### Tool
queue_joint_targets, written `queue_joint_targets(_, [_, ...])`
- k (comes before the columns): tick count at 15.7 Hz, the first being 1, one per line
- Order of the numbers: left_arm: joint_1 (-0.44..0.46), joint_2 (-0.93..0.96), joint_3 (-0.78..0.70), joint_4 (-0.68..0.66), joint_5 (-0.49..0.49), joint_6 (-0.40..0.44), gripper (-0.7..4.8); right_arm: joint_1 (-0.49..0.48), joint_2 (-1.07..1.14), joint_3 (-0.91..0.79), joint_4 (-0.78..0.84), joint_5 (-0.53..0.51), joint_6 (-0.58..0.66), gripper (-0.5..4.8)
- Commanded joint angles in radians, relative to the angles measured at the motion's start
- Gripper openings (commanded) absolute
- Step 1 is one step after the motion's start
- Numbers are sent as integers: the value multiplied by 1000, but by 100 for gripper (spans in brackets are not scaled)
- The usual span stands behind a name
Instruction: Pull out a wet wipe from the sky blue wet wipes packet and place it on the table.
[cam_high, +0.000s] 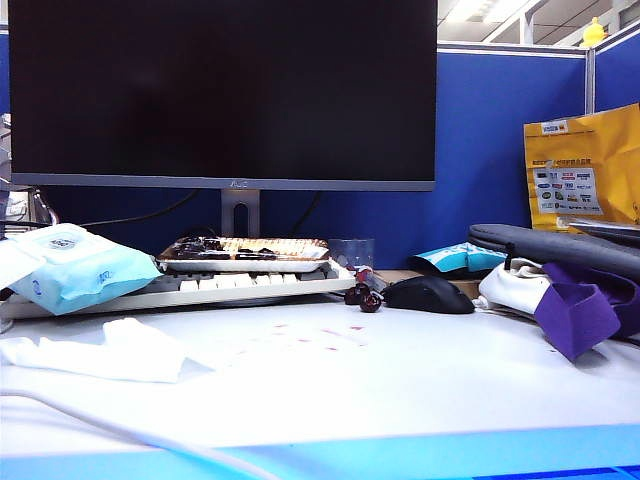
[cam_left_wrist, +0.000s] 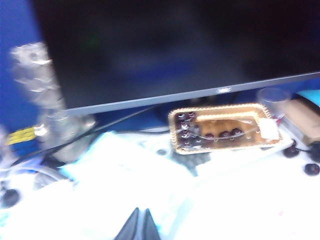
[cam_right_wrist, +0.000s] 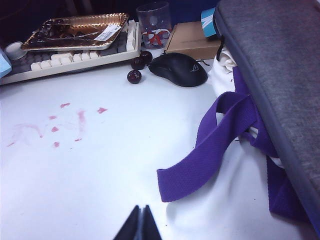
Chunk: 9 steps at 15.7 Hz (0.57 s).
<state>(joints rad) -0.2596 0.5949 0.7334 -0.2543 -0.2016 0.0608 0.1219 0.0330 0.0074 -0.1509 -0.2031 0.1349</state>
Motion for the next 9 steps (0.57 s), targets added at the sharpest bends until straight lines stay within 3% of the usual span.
queue_joint_targets(1, [1, -3, -222, 244, 98, 2, -6, 0, -2, -1, -1, 0, 2, -1])
queue_joint_targets(3, [1, -18, -293, 246, 101, -36, -6, 0, -2, -1, -2, 0, 2, -1])
queue_joint_targets(9, [2, -370, -521, 232, 90, -61, -6, 0, -2, -1, -1, 0, 2, -1])
